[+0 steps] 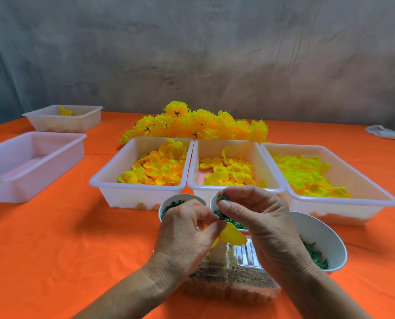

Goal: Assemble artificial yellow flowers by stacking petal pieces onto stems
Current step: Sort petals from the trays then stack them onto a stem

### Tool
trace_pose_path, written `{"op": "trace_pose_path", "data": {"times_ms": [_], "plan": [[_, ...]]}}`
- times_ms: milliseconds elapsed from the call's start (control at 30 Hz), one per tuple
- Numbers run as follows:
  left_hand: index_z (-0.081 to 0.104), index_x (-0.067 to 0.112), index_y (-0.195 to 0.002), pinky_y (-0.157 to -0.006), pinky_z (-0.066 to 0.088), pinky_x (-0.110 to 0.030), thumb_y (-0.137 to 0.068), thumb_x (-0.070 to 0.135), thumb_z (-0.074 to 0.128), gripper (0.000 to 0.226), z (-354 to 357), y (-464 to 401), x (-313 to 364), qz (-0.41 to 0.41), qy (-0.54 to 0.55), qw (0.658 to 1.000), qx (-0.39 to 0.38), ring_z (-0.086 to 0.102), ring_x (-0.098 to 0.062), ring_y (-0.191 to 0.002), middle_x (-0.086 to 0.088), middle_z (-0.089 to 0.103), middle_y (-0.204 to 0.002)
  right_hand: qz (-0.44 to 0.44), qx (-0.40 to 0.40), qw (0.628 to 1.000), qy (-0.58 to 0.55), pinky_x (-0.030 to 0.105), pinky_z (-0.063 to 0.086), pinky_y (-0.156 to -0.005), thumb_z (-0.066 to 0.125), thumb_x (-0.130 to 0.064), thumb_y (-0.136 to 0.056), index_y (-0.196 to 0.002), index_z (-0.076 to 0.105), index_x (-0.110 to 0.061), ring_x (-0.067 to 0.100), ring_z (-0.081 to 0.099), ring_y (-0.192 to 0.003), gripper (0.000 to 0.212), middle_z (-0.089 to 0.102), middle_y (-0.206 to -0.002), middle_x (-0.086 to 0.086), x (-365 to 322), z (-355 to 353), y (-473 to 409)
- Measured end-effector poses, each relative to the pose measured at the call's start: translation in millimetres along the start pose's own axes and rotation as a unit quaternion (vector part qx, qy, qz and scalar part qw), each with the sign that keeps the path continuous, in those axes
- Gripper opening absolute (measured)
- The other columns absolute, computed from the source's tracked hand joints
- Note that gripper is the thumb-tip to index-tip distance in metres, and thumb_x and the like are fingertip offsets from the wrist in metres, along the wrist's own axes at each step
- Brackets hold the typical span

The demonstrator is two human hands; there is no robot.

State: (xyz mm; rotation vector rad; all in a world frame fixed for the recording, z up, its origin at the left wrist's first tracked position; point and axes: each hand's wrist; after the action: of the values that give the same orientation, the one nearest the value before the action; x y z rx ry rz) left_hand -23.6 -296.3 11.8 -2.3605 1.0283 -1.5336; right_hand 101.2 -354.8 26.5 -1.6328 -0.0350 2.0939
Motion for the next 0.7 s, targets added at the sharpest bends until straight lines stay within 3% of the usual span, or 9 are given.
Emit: {"op": "trace_pose_path", "data": {"times_ms": [200,400,533,700], "plan": [[0.072,0.018,-0.068,-0.068,0.048,-0.037,-0.077,0.024,0.076,0.011,-0.1,0.3,-0.8,0.006,0.008,1.0,0.0,0.057,-0.014,-0.068,0.003,0.062,-0.071,-0.004,-0.008,1.0,-0.008,0.019,0.053,-0.06,0.074,-0.004,-0.058,-0.078,0.073,-0.003,0.016,0.071,-0.068,0.019,0.074,-0.077,0.013,2.5,0.3,1.7],[0.059,0.035,-0.057,-0.064,0.047,-0.03,-0.076,0.026,0.077,0.028,-0.2,-0.3,-1.3,0.005,0.0,1.0,0.003,0.053,-0.008,-0.063,0.005,0.058,-0.065,0.008,-0.001,1.0,0.009,0.018,0.052,-0.059,0.075,-0.004,-0.057,-0.076,0.073,-0.005,0.016,0.071,-0.069,0.019,0.074,-0.078,0.013,4.0,-2.0,2.8],[0.073,0.024,-0.076,-0.065,0.047,-0.017,-0.073,0.023,0.079,0.007,-1.5,3.6,-4.2,-0.033,0.02,0.999,0.006,0.056,0.0,-0.069,0.01,0.065,-0.077,0.021,-0.002,0.998,0.052,0.019,0.052,-0.059,0.075,-0.008,-0.056,-0.073,0.075,-0.012,0.013,0.07,-0.068,0.018,0.074,-0.076,0.008,5.6,-4.3,6.4],[0.071,0.029,-0.087,-0.062,0.05,-0.016,-0.075,0.011,0.076,0.022,-6.8,8.4,-9.3,-0.033,0.064,0.997,0.031,0.061,-0.001,-0.078,0.008,0.068,-0.086,0.053,0.006,0.99,0.128,0.031,0.054,-0.067,0.078,-0.021,-0.055,-0.079,0.078,-0.022,0.021,0.067,-0.068,0.024,0.073,-0.076,0.015,10.3,-8.0,11.2]]}}
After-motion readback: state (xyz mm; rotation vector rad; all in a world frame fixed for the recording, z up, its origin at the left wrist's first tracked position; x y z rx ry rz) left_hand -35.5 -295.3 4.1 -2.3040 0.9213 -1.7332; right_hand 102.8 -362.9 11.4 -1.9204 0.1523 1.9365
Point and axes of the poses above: each hand's wrist, its own y-axis away from the middle knuckle, its own z-axis out of the palm, x = y × z
